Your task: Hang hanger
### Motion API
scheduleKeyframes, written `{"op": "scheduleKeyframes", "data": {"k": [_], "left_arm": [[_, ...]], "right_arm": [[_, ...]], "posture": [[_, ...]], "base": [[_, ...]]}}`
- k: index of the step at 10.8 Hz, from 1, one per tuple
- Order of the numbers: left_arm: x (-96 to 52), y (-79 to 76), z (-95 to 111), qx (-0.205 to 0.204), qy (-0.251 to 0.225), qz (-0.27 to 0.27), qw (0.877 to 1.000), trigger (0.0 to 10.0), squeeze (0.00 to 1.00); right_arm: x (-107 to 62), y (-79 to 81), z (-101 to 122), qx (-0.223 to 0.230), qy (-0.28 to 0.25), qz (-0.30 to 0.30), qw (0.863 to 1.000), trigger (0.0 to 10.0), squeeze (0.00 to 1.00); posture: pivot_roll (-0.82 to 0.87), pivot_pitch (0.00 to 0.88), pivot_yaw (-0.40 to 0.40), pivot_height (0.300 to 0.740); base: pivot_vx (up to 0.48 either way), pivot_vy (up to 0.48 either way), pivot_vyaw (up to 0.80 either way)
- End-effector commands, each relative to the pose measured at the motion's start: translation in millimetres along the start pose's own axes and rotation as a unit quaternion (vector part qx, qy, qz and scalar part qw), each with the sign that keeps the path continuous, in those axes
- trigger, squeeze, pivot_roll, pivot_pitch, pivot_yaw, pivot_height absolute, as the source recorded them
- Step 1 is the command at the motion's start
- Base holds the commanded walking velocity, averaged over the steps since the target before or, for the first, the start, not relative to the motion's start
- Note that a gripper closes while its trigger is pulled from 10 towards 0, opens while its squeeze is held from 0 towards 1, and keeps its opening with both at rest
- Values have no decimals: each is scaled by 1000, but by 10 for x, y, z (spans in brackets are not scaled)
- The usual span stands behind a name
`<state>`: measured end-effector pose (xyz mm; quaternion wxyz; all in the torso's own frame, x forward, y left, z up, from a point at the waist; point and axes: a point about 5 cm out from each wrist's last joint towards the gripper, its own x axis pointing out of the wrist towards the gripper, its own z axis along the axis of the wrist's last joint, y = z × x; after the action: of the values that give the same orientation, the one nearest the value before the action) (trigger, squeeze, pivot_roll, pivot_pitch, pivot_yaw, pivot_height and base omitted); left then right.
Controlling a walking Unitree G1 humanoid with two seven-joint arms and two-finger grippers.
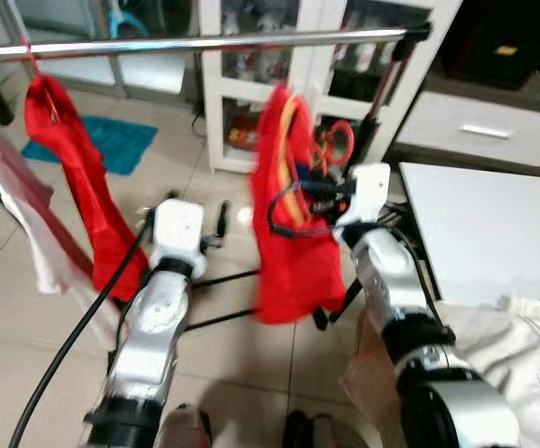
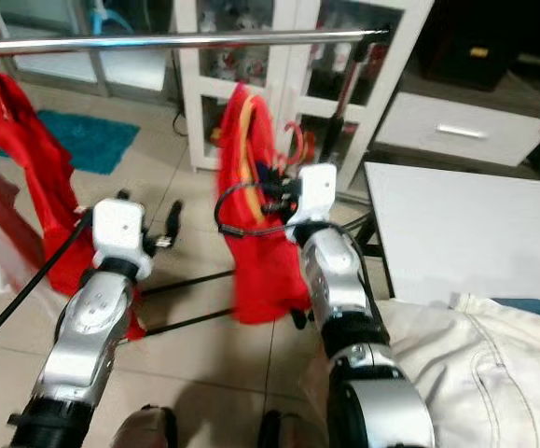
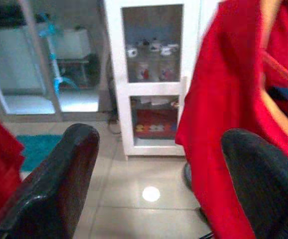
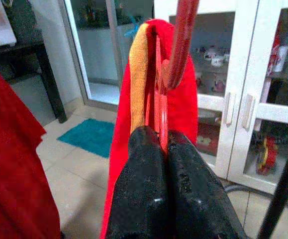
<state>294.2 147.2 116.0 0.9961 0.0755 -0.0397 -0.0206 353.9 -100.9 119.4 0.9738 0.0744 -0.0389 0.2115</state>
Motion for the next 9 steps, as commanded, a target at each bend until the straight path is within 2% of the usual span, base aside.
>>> {"op": "scheduleKeyframes", "data": {"k": [1,7,8,9], "left_arm": [[8,-13,-6,-2,4,6,1000,10000,0],[115,24,5,43,3,2,999,10000,0],[126,6,6,36,1,-6,999,10000,0],[144,-37,47,30,-9,-22,999,10000,0]], "right_arm": [[20,-21,65,-12,-11,-1,1000,0,0],[49,176,0,1,7,31,999,0,0],[51,179,-5,-6,10,32,999,0,0],[54,169,7,-12,9,29,999,0,0]], "posture": [[115,42,-87,740],[124,47,-91,740],[119,47,-92,740],[115,48,-92,740]], "base": [[0,0,638],[0,0,499],[0,0,0],[480,0,0]]}}
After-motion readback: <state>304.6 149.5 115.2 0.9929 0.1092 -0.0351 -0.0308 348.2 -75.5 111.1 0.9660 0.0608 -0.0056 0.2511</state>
